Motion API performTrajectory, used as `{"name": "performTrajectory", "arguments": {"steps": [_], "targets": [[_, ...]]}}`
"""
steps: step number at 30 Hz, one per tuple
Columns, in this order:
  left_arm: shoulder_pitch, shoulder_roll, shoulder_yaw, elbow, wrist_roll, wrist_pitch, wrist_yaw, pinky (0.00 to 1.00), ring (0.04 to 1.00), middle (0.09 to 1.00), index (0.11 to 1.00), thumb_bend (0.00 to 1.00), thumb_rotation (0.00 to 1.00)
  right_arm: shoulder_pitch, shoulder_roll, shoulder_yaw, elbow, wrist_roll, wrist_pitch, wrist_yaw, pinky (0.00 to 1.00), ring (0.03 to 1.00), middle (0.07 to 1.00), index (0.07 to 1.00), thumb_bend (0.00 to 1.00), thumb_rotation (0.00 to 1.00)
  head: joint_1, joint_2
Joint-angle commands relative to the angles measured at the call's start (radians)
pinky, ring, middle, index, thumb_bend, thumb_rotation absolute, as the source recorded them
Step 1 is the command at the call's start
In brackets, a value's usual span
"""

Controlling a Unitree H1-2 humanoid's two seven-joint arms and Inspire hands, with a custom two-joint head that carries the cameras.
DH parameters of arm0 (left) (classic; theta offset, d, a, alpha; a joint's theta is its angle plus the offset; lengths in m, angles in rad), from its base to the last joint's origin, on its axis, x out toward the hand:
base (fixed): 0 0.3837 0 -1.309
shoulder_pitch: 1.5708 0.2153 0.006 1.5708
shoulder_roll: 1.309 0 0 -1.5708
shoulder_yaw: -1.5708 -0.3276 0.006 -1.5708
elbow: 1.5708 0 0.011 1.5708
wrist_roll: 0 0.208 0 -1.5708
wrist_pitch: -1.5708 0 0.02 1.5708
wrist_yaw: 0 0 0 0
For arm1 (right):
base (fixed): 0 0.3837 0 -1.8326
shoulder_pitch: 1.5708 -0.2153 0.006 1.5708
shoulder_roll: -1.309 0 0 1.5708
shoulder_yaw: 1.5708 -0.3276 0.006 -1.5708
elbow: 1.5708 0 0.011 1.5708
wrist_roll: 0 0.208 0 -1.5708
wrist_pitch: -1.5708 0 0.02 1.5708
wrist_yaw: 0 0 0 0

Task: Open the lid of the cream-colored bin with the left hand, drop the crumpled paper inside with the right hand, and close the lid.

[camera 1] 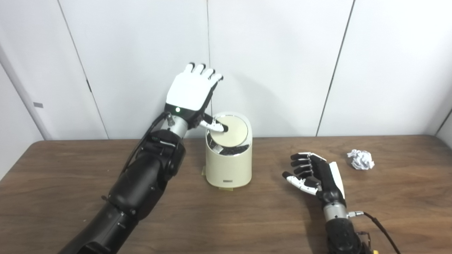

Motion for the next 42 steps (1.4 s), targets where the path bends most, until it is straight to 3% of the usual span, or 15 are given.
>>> {"name": "performTrajectory", "arguments": {"steps": [1, 7, 24, 34, 42], "targets": [[-0.039, 0.005, 0.007, 0.0, 0.019, 0.011, 0.015, 1.0, 0.993, 0.943, 0.925, 1.0, 0.44, -0.033, -0.009, 0.0, -0.041, -0.006, -0.016, -0.005, 0.46, 0.533, 0.581, 0.6, 0.39, 0.11, 0.0, 0.001], [-0.03, 0.001, 0.011, 0.026, -0.009, -0.009, 0.038, 1.0, 0.989, 0.941, 0.924, 1.0, 0.41, -0.033, -0.008, 0.003, -0.041, -0.011, -0.016, -0.007, 0.47, 0.546, 0.591, 0.607, 0.39, 0.11, -0.001, 0.001], [-0.041, -0.002, -0.017, 0.062, 0.009, -0.017, 0.085, 1.0, 0.963, 0.922, 0.896, 1.0, 0.49, -0.041, -0.001, 0.005, -0.034, -0.019, -0.014, -0.018, 0.46, 0.532, 0.58, 0.601, 0.39, 0.11, -0.004, 0.007], [-0.086, 0.051, -0.166, 0.057, 0.169, -0.083, 0.059, 1.0, 0.991, 0.951, 0.939, 1.0, 0.45, -0.045, 0.003, 0.01, -0.033, -0.029, -0.012, -0.02, 0.46, 0.533, 0.584, 0.608, 0.39, 0.12, -0.007, 0.007], [-0.074, 0.044, -0.176, 0.056, 0.194, -0.094, 0.036, 1.0, 1.0, 0.963, 0.945, 1.0, 0.45, -0.045, 0.002, 0.008, -0.031, -0.027, -0.017, -0.021, 0.46, 0.536, 0.586, 0.606, 0.39, 0.14, -0.006, 0.009]]}}
